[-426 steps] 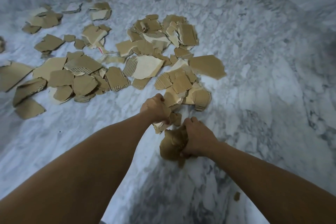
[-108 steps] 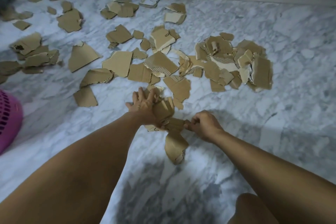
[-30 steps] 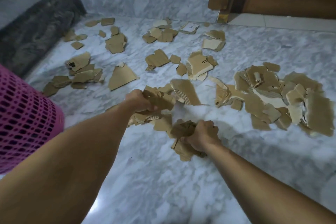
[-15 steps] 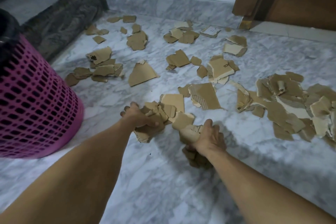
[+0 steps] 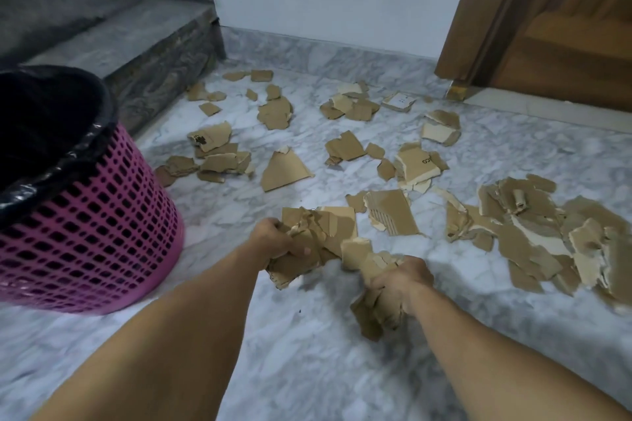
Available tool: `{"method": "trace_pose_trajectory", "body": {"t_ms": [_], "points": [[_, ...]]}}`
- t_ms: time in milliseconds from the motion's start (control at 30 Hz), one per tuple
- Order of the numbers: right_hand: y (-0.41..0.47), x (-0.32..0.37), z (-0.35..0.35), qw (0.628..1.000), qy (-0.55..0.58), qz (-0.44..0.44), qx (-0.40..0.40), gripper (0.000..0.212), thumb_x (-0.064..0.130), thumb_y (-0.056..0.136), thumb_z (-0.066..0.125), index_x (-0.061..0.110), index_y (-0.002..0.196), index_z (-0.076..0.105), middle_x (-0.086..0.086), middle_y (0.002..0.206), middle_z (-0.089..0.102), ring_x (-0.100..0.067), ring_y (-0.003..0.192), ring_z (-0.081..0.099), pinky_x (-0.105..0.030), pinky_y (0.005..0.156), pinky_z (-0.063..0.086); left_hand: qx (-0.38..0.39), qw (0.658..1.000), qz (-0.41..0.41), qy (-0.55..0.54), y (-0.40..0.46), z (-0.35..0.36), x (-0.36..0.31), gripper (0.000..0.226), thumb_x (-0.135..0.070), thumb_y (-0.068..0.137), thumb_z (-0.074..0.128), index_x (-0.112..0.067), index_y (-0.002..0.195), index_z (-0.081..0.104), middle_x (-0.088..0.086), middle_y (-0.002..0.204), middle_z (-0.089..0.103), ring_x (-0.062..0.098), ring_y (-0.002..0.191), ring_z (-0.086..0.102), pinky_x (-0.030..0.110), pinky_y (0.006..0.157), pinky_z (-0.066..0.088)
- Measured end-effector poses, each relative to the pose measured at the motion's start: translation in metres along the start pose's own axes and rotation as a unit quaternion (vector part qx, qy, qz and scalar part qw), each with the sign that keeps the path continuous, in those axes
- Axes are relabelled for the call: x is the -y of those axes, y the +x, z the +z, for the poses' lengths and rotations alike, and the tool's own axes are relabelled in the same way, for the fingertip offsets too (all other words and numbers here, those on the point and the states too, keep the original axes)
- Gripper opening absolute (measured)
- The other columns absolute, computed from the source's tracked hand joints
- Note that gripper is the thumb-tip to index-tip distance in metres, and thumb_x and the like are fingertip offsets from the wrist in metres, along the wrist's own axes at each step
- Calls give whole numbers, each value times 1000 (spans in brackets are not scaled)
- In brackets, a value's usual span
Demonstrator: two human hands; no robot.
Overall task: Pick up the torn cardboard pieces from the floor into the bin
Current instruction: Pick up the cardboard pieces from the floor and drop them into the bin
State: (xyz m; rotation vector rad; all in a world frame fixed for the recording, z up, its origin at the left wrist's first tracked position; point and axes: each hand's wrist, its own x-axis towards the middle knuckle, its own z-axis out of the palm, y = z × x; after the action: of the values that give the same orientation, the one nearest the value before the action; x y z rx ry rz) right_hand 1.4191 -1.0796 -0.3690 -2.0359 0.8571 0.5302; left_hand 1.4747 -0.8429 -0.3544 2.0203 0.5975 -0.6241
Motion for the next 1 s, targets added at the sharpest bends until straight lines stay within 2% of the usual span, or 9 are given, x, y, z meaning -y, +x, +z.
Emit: {"method": "trace_pose_trajectory", "body": {"t_ms": [133,233,367,467,533,600,800,900,1000], "points": [[-22,41,-23,998,46,-32,30,54,8,57,91,4,103,62,-9,100,66,-23,83,62,-23,69,49,-12,999,39,4,-23,-44,-32,89,-16,57,93,-6,133,49,10,125,54,26,100,54,36,82,54],[-47,87,-36,992,91,-63,66,67,7,64,89,-2,121,57,-7,97,57,-27,103,60,-30,84,47,-22,998,61,7,-44,-83,-63,91,-17,60,92,-6,136,45,11,129,51,26,100,52,34,78,49],[-84,162,-43,977,116,-118,131,63,16,68,88,2,122,60,-9,136,53,-26,128,49,-37,107,39,-30,996,80,13,-77,-150,-105,76,-19,56,94,-5,120,55,8,106,61,24,89,61,36,77,57],[-115,218,-42,967,150,-155,135,51,16,63,91,2,105,66,-7,127,61,-23,116,57,-37,102,43,-45,994,94,28,-103,-208,-129,78,-22,53,95,-4,119,57,5,99,63,24,86,65,35,74,58],[-133,250,-34,962,161,-163,150,79,29,48,98,5,114,62,-2,129,59,-20,119,54,-37,102,42,-60,992,106,35,-118,-244,-136,91,-28,43,98,-3,122,58,6,107,65,26,92,66,37,79,58],[-149,283,-18,955,167,-188,156,97,38,44,97,6,126,58,4,131,54,-15,124,49,-38,106,39,-81,990,105,39,-132,-283,-135,98,-31,33,99,-5,121,62,9,110,68,28,95,68,43,84,58],[-206,357,48,936,184,-242,179,70,33,68,87,1,122,55,-7,131,58,-26,116,60,-45,101,48,-136,988,71,14,-158,-385,-92,78,-25,40,97,-9,111,67,12,106,71,31,91,70,48,84,57],[-233,381,91,925,187,-257,210,88,37,69,84,7,138,39,-10,138,52,-32,119,58,-51,101,47,-185,982,41,-9,-164,-417,-57,59,-24,56,93,-9,107,67,10,104,70,28,89,70,43,81,58],[-266,382,134,921,162,-266,235,105,57,64,80,11,145,32,-4,144,46,-28,129,49,-43,106,42,-229,973,13,-12,-160,-431,-13,72,-41,55,91,-6,111,63,7,106,67,28,94,66,40,86,56]]}}
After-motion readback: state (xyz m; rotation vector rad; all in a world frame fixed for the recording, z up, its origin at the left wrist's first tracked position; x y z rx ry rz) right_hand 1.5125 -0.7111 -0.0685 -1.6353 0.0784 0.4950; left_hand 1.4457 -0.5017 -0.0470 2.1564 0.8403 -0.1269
